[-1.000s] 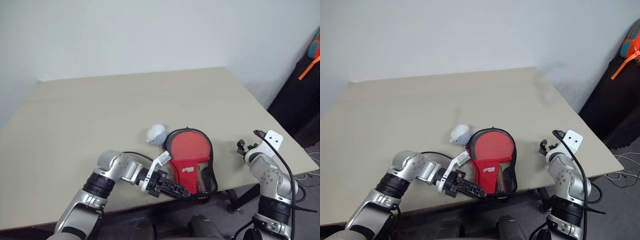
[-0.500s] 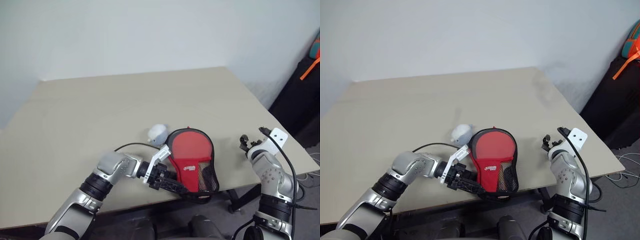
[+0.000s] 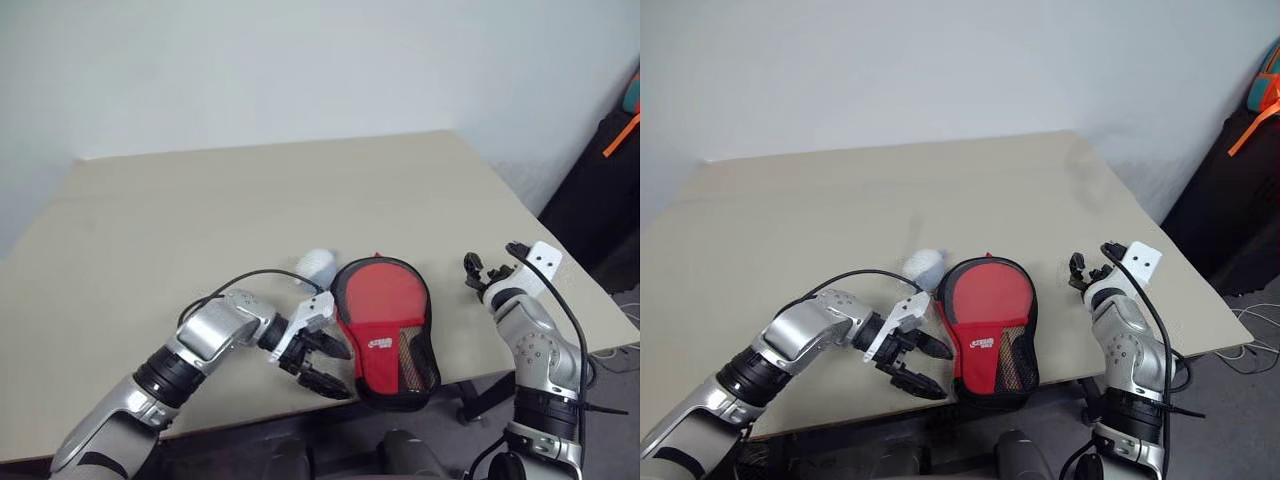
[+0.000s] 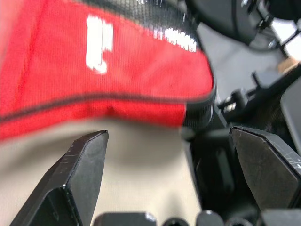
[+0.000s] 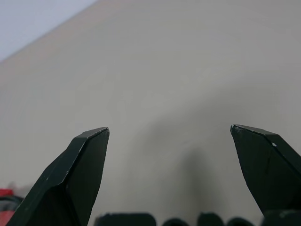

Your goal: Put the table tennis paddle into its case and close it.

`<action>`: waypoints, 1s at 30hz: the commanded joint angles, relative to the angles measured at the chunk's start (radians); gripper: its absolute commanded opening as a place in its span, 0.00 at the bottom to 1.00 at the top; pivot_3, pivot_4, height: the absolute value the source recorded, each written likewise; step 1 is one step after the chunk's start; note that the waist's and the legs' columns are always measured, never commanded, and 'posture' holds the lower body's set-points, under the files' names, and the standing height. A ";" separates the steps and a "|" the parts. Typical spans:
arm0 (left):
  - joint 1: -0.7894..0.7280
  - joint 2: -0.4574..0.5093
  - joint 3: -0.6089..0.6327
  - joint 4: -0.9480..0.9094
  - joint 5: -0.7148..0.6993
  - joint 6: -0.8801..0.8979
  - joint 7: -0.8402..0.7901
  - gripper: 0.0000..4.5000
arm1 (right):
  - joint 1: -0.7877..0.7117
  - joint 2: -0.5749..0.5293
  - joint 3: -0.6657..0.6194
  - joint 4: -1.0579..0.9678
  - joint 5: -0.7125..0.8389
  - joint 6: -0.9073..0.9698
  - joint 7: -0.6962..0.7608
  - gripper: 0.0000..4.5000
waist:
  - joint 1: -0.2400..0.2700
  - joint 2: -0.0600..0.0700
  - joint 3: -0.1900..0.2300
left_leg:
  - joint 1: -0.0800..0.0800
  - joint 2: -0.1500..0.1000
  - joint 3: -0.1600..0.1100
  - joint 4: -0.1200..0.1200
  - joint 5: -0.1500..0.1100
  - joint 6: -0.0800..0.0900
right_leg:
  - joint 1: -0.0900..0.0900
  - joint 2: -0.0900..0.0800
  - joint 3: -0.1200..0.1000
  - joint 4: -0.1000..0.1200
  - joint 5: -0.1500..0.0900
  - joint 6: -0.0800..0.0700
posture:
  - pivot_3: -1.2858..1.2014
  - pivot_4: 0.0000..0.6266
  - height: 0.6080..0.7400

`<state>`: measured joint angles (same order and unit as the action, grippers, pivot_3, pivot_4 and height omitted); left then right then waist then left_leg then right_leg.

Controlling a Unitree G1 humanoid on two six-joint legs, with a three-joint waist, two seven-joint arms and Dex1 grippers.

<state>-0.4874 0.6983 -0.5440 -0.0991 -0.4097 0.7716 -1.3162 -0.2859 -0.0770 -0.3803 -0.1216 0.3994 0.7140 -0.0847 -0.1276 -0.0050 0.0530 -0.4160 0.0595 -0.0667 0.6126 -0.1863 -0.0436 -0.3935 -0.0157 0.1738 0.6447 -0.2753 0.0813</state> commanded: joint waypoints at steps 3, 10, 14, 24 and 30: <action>-0.028 -0.035 0.057 -0.009 -0.006 -0.037 0.002 0.99 | -0.006 -0.012 -0.005 -0.008 0.010 -0.046 0.021 1.00 | 0.001 0.000 0.000 | 0.000 0.000 0.000 0.000 0.000 0.000 | 0.000 0.000 0.000 0.000 0.000 0.000 | 0.52 0.00 1.00; -0.109 -0.114 0.120 -0.023 -0.045 -0.057 -0.016 0.99 | -0.029 0.010 -0.024 0.006 0.012 -0.136 0.008 1.00 | -0.003 0.000 0.000 | 0.000 0.000 0.000 0.000 0.000 0.000 | 0.000 0.000 0.000 0.000 0.000 0.000 | 0.52 0.00 1.00; -0.236 -0.185 0.204 0.378 -0.009 -0.272 -0.102 0.99 | -0.033 0.000 -0.029 0.013 0.010 -0.151 0.005 1.00 | 0.000 0.000 0.000 | 0.000 0.000 0.000 0.001 0.000 0.001 | 0.000 0.001 -0.001 0.001 0.000 0.001 | 0.52 0.00 1.00; -0.198 -0.477 0.207 0.676 0.182 -0.631 0.110 0.99 | -0.021 -0.033 -0.028 -0.021 0.043 -0.103 0.024 1.00 | 0.003 0.001 0.000 | -0.001 -0.002 0.000 0.000 0.001 0.002 | 0.001 0.000 0.001 0.001 0.002 0.004 | 0.52 0.00 1.00; -0.236 -0.490 0.266 0.726 0.184 -0.651 0.119 0.99 | 0.026 -0.037 0.123 -0.093 0.043 -0.083 0.147 1.00 | -0.002 0.001 0.000 | 0.001 -0.002 0.000 0.001 0.001 0.002 | 0.001 0.001 0.001 0.002 0.002 0.003 | 0.52 0.00 1.00</action>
<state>-0.6841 0.2004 -0.3128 0.6271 -0.2274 0.1475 -1.1964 -0.2494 -0.1115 -0.3125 -0.1509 0.4307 0.6360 0.0161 -0.1292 -0.0045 0.0527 -0.4145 0.0577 -0.0671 0.6135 -0.1849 -0.0412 -0.3922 -0.0150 0.1754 0.6473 -0.2733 0.0849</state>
